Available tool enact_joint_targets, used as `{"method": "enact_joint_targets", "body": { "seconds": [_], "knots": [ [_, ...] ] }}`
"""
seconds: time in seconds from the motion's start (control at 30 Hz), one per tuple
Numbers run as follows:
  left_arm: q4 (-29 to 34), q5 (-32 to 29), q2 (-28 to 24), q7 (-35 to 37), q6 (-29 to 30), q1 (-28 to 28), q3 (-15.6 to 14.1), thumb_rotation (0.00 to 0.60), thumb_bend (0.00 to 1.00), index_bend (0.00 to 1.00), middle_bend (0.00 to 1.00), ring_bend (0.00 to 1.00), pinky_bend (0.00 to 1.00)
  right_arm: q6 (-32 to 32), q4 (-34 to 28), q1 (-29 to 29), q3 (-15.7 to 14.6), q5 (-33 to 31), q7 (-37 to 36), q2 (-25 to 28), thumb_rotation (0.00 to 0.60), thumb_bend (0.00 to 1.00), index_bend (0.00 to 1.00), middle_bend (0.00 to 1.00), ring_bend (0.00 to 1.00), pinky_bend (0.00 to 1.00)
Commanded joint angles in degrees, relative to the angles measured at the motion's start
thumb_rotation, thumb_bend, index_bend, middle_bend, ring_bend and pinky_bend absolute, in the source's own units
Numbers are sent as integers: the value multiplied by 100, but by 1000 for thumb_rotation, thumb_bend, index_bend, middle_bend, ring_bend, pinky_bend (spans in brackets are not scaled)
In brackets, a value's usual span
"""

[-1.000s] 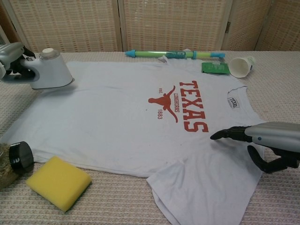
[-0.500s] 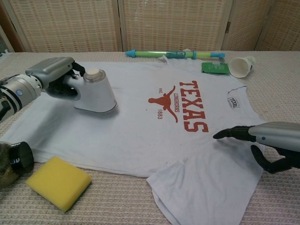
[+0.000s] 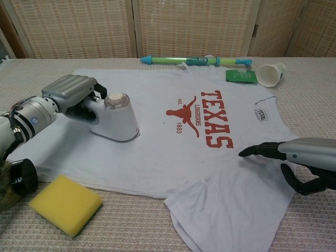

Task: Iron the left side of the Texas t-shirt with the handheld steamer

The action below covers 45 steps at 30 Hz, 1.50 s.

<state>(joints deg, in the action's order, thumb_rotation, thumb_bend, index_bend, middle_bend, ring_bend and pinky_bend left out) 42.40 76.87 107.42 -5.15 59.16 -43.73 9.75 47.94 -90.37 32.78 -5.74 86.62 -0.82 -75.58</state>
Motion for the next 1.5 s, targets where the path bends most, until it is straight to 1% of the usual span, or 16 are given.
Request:
{"method": "enact_joint_targets", "body": {
  "seconds": [0.03, 0.17, 0.33, 0.53, 0.63, 0.7, 0.8, 0.9, 1.03, 1.13, 1.23, 1.37, 1.5],
  "knots": [
    [-321, 51, -8, 135, 64, 86, -53, 600, 566, 893, 1000, 837, 809, -11, 3, 8, 4, -4, 6, -10, 587, 1000, 0, 46, 0, 76],
    [-717, 42, -43, 318, 43, 188, -79, 600, 567, 893, 1000, 837, 809, -25, -2, 21, 9, -3, 25, -27, 587, 1000, 0, 46, 0, 76],
    [-1376, -21, -28, 494, -111, 307, -92, 600, 567, 893, 1000, 837, 809, -36, -20, 28, 16, -21, 63, -38, 590, 1000, 0, 46, 0, 76],
    [-2082, -332, -42, 918, -485, 398, 150, 600, 567, 893, 1000, 837, 807, -24, -77, 21, 19, -48, 137, -25, 590, 1000, 0, 46, 0, 76],
    [-2298, -497, -70, 1110, -645, 406, 309, 600, 568, 892, 999, 836, 808, -22, -89, 15, 23, -72, 150, -16, 588, 1000, 0, 46, 0, 76],
    [-2312, -585, -103, 1263, -706, 399, 409, 600, 567, 892, 998, 835, 808, -19, -91, 11, 19, -74, 154, -11, 588, 1000, 0, 46, 0, 76],
    [-2112, -606, -186, 1538, -591, 389, 495, 600, 567, 893, 998, 835, 807, -9, -91, 4, 12, -66, 141, -9, 588, 1000, 0, 46, 0, 76],
    [-1716, -434, -295, 1659, -297, 386, 421, 600, 566, 893, 998, 835, 808, 9, -96, -2, 0, -38, 128, -4, 588, 1000, 0, 46, 0, 76],
    [-1005, -103, -392, 1466, 144, 345, 239, 600, 566, 893, 998, 834, 808, 60, -122, -20, -14, 9, 107, 29, 589, 1000, 0, 46, 0, 76],
    [-455, 42, -391, 1204, 300, 286, 164, 600, 565, 893, 998, 834, 808, 90, -116, -43, -32, 24, 71, 52, 587, 1000, 0, 46, 0, 76],
    [-54, 114, -292, 887, 336, 211, 118, 600, 565, 893, 998, 834, 808, 114, -95, -66, -54, 44, 24, 75, 588, 1000, 0, 46, 0, 76],
    [168, 158, -65, 525, 310, 121, 68, 600, 566, 893, 998, 834, 808, 142, -71, -87, -66, 63, -31, 88, 588, 1000, 0, 46, 0, 76],
    [76, 182, 231, 270, 304, 43, 44, 600, 565, 893, 997, 834, 808, 150, -41, -97, -80, 90, -71, 88, 589, 1000, 0, 46, 0, 76]
  ]
}}
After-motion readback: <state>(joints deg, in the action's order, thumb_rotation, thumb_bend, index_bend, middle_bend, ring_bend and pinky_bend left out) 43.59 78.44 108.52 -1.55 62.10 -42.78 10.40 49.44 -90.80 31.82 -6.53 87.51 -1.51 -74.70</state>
